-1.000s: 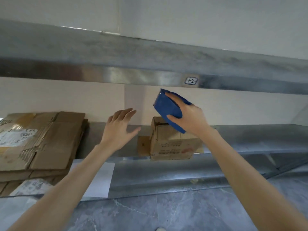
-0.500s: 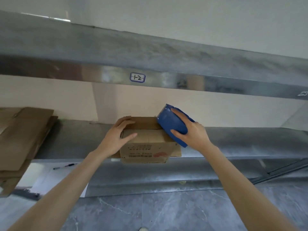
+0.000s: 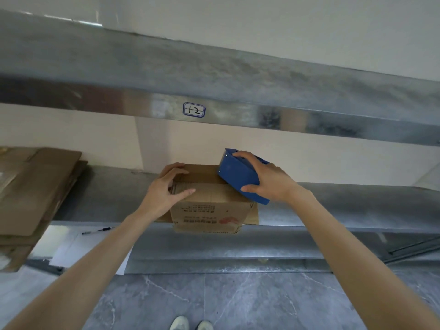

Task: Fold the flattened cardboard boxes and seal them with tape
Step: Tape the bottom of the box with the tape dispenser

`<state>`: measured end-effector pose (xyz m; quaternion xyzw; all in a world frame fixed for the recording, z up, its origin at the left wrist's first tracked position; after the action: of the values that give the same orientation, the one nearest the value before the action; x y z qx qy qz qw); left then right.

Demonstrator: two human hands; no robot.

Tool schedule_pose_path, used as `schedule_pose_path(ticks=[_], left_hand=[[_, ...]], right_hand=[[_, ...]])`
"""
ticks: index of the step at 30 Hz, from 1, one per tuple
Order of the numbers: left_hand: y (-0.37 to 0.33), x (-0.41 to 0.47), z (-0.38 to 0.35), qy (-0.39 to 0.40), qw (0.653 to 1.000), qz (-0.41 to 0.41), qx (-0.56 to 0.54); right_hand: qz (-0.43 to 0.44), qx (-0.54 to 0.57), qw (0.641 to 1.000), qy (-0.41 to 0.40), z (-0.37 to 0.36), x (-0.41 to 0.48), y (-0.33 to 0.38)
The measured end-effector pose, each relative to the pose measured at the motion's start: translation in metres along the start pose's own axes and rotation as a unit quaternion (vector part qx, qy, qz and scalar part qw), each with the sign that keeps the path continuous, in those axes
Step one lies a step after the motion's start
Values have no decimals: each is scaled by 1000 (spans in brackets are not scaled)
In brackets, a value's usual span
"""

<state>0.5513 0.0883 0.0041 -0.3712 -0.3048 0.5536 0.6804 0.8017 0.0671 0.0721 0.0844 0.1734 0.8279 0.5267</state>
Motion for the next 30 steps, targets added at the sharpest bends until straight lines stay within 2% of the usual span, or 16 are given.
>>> schedule_pose_path(ticks=[4, 9, 14, 18, 24, 30], left_hand=[[2, 0, -2, -9, 1000, -5, -16], [9, 1, -2, 63, 997, -26, -20], [8, 0, 0, 76, 996, -24, -26], [8, 1, 3, 56, 998, -16, -29], [6, 0, 5, 38, 999, -15, -23], [0, 0, 12, 22, 999, -9, -30]], right_hand=[[-14, -53, 998, -32, 1, -4, -1], [-33, 20, 996, -84, -3, -11, -9], [-31, 72, 995, -55, 0, -6, -8], [-20, 47, 998, -33, 6, 3, -1], [64, 27, 995, -71, 18, 23, 49], [115, -88, 989, 12, -8, 31, 71]])
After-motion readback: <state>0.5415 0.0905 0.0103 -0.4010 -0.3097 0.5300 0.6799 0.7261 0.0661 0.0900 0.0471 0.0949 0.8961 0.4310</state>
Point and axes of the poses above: each hand's wrist, its own x-axis towards the middle knuckle, its own z-axis out of the back of the hand, y = z × x, the point moved 9 cm from there along x, towards the middle knuckle, and after that the axes turned 13 degrees about z, right-handed, at the moved point
